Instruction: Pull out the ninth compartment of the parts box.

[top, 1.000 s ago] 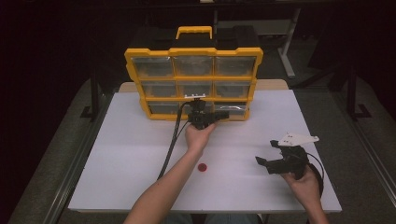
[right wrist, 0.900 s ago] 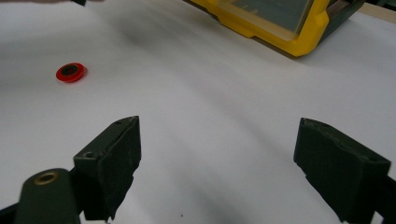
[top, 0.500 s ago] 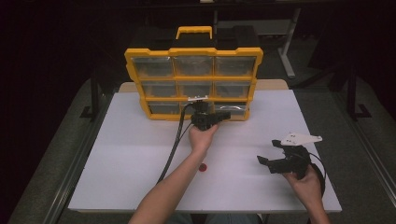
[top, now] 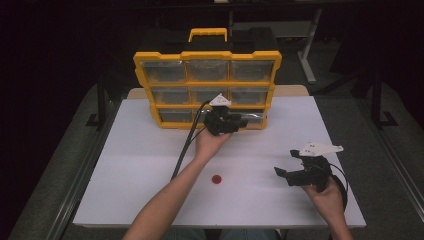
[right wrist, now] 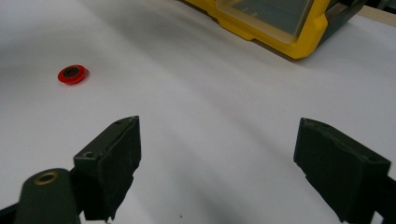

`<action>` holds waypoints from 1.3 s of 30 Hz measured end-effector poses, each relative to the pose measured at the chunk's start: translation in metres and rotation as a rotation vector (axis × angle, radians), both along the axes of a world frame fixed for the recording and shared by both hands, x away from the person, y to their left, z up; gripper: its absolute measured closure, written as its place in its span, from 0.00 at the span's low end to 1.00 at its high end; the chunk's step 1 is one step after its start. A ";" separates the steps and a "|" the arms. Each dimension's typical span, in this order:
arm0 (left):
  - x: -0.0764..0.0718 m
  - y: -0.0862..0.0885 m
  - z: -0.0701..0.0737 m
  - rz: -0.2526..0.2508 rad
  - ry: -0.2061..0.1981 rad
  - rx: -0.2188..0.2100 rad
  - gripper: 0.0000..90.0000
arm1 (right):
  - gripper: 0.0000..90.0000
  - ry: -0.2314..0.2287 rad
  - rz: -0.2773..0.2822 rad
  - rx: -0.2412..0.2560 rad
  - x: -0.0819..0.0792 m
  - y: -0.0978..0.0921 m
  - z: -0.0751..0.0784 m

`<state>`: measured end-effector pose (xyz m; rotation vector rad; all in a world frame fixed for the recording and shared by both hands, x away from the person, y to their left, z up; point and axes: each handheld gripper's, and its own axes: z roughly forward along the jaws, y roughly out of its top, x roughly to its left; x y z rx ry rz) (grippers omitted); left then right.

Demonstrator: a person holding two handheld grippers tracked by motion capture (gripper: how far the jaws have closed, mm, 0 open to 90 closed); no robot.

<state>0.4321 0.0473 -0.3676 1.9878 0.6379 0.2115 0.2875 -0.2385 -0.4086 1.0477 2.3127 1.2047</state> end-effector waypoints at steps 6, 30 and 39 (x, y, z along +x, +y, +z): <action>0.011 -0.008 0.016 -0.098 -0.119 0.158 0.62 | 0.16 0.001 0.005 -0.002 0.001 0.001 -0.001; 0.042 -0.027 -0.001 -0.197 -0.125 0.366 0.68 | 0.16 0.007 0.013 -0.005 0.002 0.000 -0.003; 0.039 -0.026 -0.002 -0.239 -0.092 0.362 0.71 | 0.16 0.005 0.011 0.002 0.002 -0.002 -0.002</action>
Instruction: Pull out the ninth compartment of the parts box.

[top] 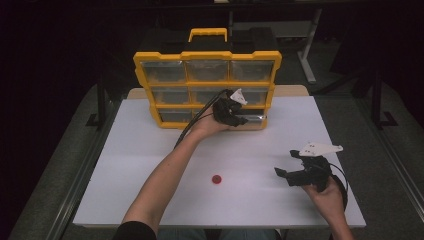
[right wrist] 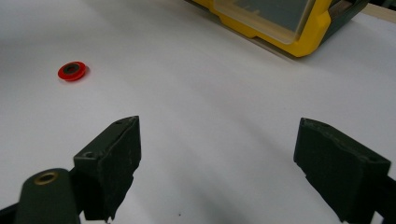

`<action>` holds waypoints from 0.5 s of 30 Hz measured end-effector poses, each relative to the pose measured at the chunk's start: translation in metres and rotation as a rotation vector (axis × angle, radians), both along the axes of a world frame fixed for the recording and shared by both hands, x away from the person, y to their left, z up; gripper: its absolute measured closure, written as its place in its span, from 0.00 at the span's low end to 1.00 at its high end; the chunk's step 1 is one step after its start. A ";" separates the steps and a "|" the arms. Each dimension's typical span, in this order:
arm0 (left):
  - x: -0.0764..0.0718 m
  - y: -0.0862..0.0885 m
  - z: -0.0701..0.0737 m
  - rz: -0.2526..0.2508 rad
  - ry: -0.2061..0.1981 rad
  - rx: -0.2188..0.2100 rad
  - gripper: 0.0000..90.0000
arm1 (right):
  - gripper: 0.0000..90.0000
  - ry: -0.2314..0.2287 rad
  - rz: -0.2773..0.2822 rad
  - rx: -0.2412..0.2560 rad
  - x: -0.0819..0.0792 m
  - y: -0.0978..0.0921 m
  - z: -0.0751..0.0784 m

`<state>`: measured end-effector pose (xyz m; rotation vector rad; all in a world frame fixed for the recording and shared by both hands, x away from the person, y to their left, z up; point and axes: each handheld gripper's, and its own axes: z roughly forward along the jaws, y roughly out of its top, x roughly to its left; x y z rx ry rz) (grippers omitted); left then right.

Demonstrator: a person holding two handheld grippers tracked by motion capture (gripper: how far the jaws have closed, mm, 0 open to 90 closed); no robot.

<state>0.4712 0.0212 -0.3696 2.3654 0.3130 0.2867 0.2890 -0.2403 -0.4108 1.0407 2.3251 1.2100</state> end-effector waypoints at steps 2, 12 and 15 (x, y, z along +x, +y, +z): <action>-0.001 0.001 0.001 -0.009 0.009 0.003 0.71 | 0.16 0.000 0.000 0.000 0.000 0.000 0.000; -0.005 0.010 0.002 -0.053 0.059 -0.020 0.72 | 0.16 0.000 -0.004 0.002 0.000 -0.001 0.000; -0.007 0.011 0.003 -0.056 0.069 -0.025 0.73 | 0.16 0.000 0.002 0.002 0.000 0.000 0.000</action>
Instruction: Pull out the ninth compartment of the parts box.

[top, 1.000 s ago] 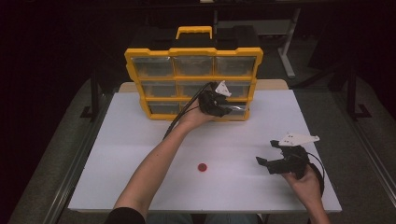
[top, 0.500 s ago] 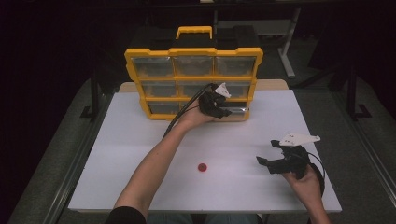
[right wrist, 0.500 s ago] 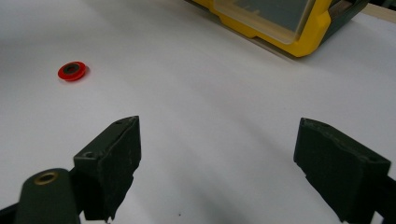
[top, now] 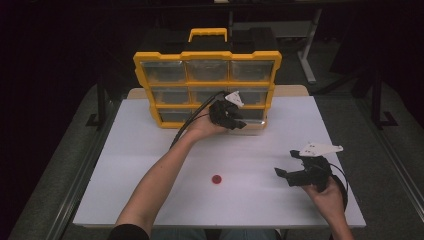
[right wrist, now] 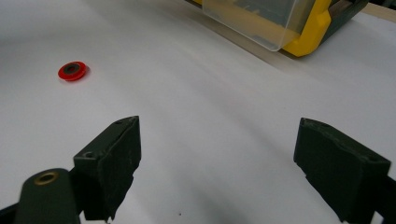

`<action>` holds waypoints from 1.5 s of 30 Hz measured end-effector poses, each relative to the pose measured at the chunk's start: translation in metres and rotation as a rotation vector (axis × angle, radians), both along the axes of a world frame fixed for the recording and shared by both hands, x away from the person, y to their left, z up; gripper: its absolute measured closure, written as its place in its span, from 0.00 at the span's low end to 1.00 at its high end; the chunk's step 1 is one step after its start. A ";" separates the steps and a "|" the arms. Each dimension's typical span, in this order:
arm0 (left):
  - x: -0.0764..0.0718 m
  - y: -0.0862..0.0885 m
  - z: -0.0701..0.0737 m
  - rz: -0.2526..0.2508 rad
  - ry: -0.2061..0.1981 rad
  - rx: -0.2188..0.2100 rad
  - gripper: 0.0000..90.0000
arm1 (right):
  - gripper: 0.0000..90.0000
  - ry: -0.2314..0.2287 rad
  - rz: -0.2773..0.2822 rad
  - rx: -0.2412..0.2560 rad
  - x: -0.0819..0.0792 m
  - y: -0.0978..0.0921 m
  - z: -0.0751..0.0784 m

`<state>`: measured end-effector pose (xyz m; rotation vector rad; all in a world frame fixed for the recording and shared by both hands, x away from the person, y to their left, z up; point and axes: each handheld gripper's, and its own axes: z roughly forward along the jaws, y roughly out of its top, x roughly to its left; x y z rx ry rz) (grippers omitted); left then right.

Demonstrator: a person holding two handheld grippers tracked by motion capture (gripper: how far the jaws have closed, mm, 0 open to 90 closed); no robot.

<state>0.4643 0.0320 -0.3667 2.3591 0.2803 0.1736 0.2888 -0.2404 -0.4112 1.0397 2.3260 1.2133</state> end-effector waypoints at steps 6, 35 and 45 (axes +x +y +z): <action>-0.004 0.001 0.000 -0.016 0.004 0.004 0.74 | 0.16 0.000 0.001 -0.004 0.000 0.001 0.000; -0.015 0.007 0.002 -0.078 0.050 -0.006 0.78 | 0.16 0.006 0.002 -0.004 -0.001 0.001 -0.001; -0.018 0.008 0.002 -0.084 0.058 -0.018 0.78 | 0.16 0.006 0.002 -0.005 -0.001 0.002 -0.001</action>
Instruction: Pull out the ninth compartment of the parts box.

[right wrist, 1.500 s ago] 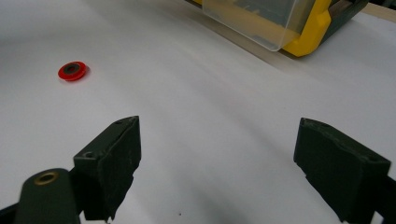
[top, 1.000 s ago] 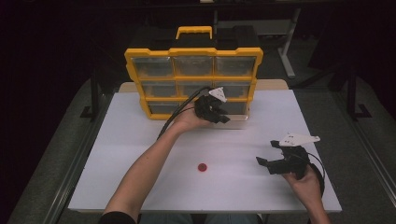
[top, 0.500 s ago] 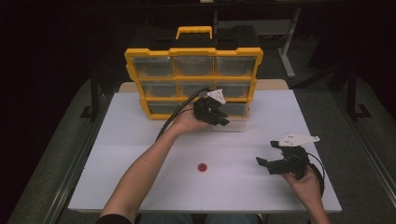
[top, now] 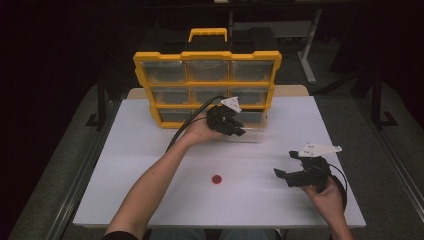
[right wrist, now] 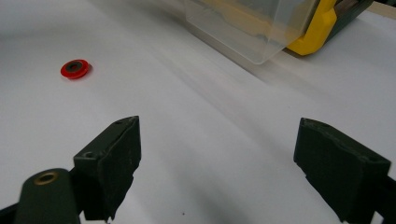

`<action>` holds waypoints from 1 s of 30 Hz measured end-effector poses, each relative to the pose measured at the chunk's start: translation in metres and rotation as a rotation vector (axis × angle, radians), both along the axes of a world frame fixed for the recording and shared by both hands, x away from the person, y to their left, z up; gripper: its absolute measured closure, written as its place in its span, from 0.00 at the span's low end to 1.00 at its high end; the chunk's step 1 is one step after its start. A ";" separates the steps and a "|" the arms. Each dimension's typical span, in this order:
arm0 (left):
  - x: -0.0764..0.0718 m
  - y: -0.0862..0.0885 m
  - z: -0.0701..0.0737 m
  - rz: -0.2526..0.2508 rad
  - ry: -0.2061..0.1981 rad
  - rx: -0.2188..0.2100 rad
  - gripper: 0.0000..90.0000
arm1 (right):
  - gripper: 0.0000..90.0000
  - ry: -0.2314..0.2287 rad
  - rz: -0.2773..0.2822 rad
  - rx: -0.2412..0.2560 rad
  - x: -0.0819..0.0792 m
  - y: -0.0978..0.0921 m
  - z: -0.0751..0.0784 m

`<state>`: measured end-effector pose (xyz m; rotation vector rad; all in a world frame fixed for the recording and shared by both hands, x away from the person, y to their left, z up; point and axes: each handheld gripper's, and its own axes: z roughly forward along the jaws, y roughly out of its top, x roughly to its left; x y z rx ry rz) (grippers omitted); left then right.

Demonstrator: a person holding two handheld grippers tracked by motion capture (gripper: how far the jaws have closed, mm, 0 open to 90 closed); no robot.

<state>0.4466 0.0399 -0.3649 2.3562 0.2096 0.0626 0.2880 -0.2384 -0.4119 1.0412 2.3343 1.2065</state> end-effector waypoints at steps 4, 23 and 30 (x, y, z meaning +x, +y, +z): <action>-0.001 0.001 -0.001 0.002 0.003 -0.007 0.78 | 0.16 0.001 -0.001 0.000 0.000 0.000 0.000; -0.005 0.002 -0.001 -0.006 0.020 -0.012 0.79 | 0.16 0.002 0.002 -0.001 0.001 0.001 -0.001; -0.005 0.003 -0.001 -0.006 0.024 -0.017 0.79 | 0.16 0.006 0.006 -0.006 0.001 0.002 -0.002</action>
